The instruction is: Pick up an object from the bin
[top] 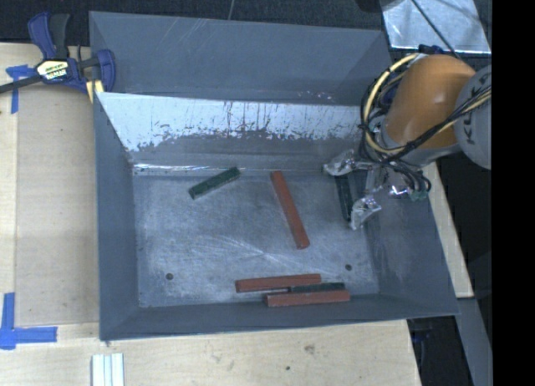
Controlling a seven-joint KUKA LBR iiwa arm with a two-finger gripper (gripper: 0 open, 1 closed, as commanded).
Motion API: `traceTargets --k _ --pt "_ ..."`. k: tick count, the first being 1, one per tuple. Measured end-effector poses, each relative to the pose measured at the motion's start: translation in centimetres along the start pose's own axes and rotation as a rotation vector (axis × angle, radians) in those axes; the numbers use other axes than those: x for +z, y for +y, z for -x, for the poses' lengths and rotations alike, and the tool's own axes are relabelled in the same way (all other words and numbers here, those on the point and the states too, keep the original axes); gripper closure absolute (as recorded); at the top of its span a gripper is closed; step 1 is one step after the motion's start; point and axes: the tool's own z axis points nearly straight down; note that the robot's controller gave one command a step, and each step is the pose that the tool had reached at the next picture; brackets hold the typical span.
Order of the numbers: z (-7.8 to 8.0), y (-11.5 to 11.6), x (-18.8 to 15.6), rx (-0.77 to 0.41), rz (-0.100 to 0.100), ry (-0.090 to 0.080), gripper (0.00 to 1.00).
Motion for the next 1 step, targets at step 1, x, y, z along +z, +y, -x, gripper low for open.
traceTargets --k 1 --pt "-1.55 -0.85 -0.1 -0.185 0.001 -0.002 1.0"
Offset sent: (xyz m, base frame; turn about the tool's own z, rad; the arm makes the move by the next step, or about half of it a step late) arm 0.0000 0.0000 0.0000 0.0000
